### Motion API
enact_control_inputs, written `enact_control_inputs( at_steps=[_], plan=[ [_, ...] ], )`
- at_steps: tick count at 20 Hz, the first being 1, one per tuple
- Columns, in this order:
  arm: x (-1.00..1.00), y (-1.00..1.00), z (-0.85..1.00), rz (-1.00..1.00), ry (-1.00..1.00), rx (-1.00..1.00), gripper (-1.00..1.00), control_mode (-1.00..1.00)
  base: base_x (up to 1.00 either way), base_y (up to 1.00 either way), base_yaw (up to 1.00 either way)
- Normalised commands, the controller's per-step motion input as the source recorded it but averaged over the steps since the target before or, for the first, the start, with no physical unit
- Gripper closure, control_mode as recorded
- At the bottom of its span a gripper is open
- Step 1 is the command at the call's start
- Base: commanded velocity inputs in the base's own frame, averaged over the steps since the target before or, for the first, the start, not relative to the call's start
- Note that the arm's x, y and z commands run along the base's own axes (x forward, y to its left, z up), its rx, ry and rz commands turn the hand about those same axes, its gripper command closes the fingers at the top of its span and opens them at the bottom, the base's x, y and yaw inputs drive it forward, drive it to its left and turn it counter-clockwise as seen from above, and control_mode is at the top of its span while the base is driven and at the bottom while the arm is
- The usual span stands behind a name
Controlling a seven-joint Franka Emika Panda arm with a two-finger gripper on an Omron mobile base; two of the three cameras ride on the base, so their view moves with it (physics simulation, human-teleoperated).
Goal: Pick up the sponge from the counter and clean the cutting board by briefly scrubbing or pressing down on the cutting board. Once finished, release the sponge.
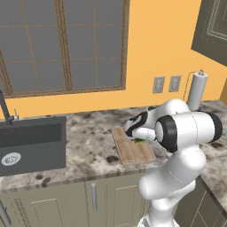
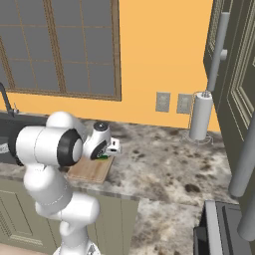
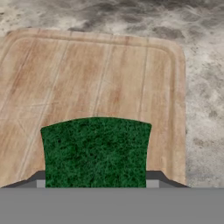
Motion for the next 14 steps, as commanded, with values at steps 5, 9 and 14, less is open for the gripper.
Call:
enact_control_inputs(
  at_steps=[5,9,14],
  plan=[
    [-1.0,0.0,-0.53,0.0,0.01,0.0,1.0,-1.0,0.0,0.0,0.0],
    [-0.93,0.0,-0.51,0.0,0.05,0.0,1.0,-1.0,0.0,0.0,0.0],
    [-0.94,0.0,-0.42,0.0,0.07,0.0,1.0,-1.0,0.0,0.0,0.0]
  ],
)
